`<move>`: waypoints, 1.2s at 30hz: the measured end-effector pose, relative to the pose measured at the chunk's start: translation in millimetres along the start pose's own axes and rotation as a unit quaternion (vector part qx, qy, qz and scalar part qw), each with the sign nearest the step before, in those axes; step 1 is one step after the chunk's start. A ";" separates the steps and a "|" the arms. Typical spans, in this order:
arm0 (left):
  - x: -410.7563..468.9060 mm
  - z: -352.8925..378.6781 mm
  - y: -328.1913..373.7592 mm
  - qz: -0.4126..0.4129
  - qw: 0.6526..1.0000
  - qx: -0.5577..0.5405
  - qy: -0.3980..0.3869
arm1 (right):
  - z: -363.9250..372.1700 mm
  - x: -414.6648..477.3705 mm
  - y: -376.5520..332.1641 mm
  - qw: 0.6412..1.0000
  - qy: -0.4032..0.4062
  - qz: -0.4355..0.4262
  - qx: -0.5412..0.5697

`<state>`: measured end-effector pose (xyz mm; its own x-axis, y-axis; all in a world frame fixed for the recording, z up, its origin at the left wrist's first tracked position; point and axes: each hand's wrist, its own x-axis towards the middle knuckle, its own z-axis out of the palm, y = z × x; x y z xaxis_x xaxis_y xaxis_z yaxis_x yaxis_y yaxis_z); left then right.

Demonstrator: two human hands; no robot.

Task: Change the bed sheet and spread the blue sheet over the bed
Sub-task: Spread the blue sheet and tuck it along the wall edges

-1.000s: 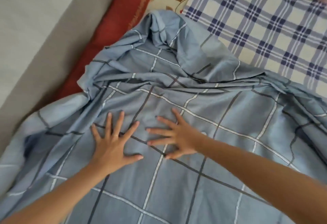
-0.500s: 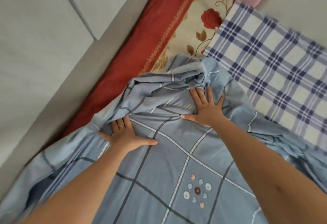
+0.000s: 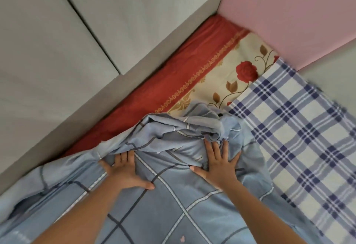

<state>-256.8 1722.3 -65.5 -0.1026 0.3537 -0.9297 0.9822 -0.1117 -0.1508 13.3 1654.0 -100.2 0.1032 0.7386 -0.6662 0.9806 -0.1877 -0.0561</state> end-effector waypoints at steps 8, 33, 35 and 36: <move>1.7 6.6 0.8 -0.014 0.999 -0.021 0.042 | -14.2 -8.2 -0.5 0.996 0.039 -0.015 0.084; 42.4 -114.9 38.7 0.161 0.712 -0.550 0.405 | -279.7 136.6 62.6 0.814 0.286 0.086 0.498; 39.8 -111.8 32.9 0.235 0.749 -0.489 0.379 | -291.9 136.0 57.9 0.818 0.342 0.064 0.458; 38.8 -108.0 30.2 0.270 0.773 -0.433 0.377 | -292.9 130.8 51.5 0.841 0.355 0.037 0.407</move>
<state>-214.1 1832.9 -69.9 0.1592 0.9495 -0.2702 0.6212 0.1164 0.7750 126.1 1930.6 27.7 0.5163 0.8511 -0.0952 0.5577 -0.4185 -0.7168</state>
